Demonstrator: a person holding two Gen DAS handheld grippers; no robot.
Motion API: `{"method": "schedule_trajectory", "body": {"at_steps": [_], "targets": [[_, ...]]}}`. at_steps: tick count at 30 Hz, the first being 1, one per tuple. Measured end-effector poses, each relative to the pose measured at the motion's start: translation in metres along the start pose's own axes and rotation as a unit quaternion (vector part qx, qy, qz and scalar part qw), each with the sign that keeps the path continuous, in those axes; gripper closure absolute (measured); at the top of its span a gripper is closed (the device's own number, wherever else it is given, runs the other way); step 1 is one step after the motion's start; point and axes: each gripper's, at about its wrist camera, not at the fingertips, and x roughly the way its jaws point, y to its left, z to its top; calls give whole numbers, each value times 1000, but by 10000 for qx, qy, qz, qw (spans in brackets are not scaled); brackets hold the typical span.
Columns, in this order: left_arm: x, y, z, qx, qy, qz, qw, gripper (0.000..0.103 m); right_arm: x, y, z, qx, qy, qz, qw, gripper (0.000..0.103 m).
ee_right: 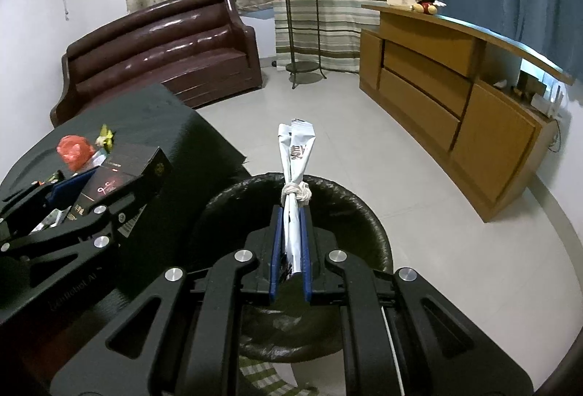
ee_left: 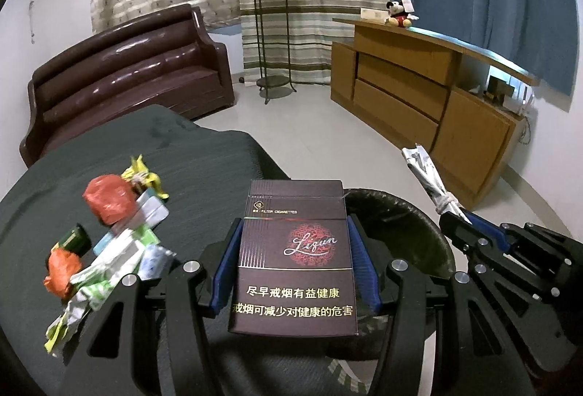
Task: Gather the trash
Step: 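Carry both items over the black bin and open both tools to drop them, then grasp the yellow-green wrapper with the left tool while the right tool approaches the white tube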
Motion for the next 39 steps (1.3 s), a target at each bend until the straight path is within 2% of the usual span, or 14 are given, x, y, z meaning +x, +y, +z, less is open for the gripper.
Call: {"method": "schedule_trajectory", "body": {"at_steps": [7, 9, 10, 17, 19, 21, 23, 29, 39], "targets": [[10, -9, 8, 60, 42, -28, 10000, 46, 9, -8, 0, 153, -9, -106, 9998, 91], [8, -8, 7, 23, 7, 11, 10000, 34, 9, -10, 0, 192, -1, -120, 9997, 80], [7, -6, 7, -12, -26, 34, 10000, 31, 8, -11, 0, 221, -21, -130, 9997, 78], [3, -2, 6, -32, -100, 151, 9998, 29, 3, -13, 4, 312, -57, -155, 9994, 77], [0, 0, 5, -60, -117, 171, 9998, 28, 2, -11, 6, 316, -69, -156, 9994, 75], [-3, 3, 6, -79, -132, 201, 9997, 27, 0, -10, 7, 325, -79, -149, 9993, 67], [-8, 6, 4, -91, -156, 234, 9996, 27, -2, -7, 7, 323, -87, -115, 9994, 67], [-25, 26, -3, -119, -228, 444, 9987, 26, -10, 14, 7, 199, -16, 99, 9998, 66], [-58, 87, -29, -359, -222, 1013, 9940, 26, -23, 71, 1, -289, 35, 562, 9980, 59]]}}
